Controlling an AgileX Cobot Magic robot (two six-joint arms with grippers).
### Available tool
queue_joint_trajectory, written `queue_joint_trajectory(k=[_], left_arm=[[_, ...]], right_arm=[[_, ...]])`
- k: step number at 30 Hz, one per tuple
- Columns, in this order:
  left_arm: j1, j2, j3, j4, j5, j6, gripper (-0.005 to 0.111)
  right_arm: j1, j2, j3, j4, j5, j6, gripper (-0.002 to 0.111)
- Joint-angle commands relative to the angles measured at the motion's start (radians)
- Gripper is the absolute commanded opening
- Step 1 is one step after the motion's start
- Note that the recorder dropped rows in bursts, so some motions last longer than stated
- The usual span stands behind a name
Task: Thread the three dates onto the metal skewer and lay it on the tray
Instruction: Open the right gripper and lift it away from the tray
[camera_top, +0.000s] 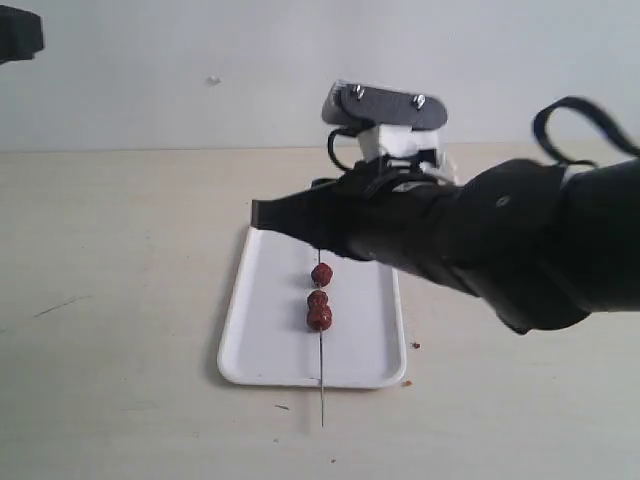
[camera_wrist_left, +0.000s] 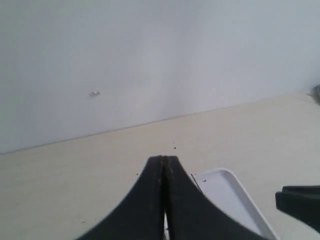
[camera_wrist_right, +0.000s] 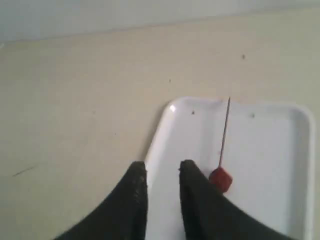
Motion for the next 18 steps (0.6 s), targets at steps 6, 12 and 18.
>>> queue_joint_trajectory(k=[6,12,18], left_arm=[[0.003,-0.675,0.361,-0.01,-0.028,-0.054,0.0],[0.003,-0.959,0.49,-0.01,0.022,-0.123,0.0],[0.003,-0.966,0.502,-0.01,0.081,-0.123,0.0]], right_arm=[[0.004,-0.486,0.309,-0.118,-0.188,-0.23,0.0],[0.004,-0.878,0.546,-0.481,-0.185,0.226,0.0],[0.004,-1.021,0.562,-0.416,-0.172,0.226,0.0]])
